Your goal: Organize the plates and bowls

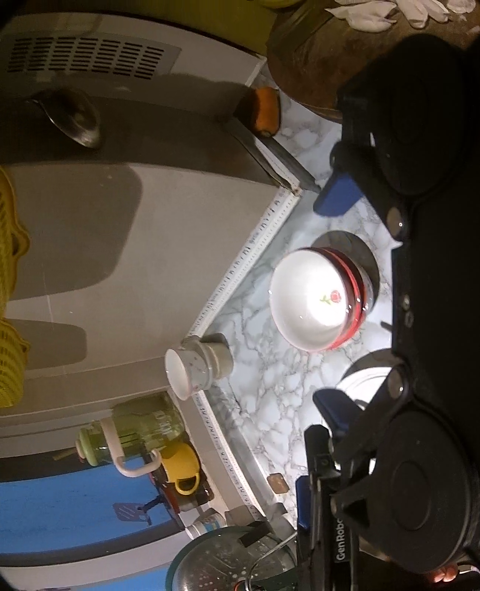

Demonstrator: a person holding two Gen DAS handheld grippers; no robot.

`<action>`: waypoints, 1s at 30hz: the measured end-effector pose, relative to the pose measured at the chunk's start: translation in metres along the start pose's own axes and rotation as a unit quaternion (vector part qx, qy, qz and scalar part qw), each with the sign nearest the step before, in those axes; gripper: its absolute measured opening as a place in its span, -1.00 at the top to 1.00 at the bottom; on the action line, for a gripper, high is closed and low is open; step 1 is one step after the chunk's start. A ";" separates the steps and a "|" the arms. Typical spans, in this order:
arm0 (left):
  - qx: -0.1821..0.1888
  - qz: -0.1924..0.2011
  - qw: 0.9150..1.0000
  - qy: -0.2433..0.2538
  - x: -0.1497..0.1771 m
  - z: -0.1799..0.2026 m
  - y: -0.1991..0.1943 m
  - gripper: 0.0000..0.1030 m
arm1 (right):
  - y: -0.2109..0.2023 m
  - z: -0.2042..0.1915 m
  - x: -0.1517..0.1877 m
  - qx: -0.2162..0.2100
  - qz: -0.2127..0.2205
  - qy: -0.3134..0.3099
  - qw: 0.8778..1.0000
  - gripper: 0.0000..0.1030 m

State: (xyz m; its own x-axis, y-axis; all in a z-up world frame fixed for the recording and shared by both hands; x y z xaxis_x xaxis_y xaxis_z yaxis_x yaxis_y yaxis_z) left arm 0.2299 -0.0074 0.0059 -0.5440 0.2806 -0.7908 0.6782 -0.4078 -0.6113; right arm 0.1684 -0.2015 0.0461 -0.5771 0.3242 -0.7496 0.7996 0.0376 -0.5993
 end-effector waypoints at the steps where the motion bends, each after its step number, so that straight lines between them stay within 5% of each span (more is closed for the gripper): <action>1: 0.001 0.004 1.000 0.002 0.001 0.001 0.000 -0.62 | 0.000 0.003 -0.001 -0.003 0.004 0.001 1.000 -0.99; 5: 0.002 0.009 1.000 -0.001 -0.002 0.004 0.009 -0.63 | 0.008 0.024 -0.008 -0.053 -0.008 0.008 0.999 -0.99; 10: 0.029 0.001 0.998 -0.048 -0.012 0.005 0.030 -0.63 | 0.032 0.050 -0.026 -0.045 -0.046 0.017 0.998 -0.99; 16: -0.013 -0.031 0.998 -0.045 -0.022 0.017 0.068 -0.63 | 0.068 0.062 -0.035 -0.073 -0.088 -0.012 0.993 -0.89; 18: -0.002 -0.052 0.996 -0.066 -0.023 0.015 0.086 -0.63 | 0.081 0.062 -0.035 -0.078 -0.104 -0.020 0.991 -0.83; 30: -0.026 -0.101 0.993 -0.060 -0.035 0.021 0.154 -0.62 | 0.150 0.060 -0.029 -0.039 -0.160 -0.019 0.986 -0.48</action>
State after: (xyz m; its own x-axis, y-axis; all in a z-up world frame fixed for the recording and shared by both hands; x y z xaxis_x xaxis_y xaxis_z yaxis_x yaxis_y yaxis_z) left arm 0.3436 -0.0983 -0.0599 -0.7241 0.2463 -0.6442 0.5722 -0.3070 -0.7605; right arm 0.2958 -0.2617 -0.0389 -0.8063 0.2478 -0.5371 0.5855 0.2049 -0.7843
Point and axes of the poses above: each gripper's, at about its wrist camera, not at the fingertips, and y roughly the way its jaws point, z to its right, x to its underside, the point moved 2 cm from there along y, roughly the way its jaws point, and after that the axes turned 15 degrees about y, right-handed, at the moved point
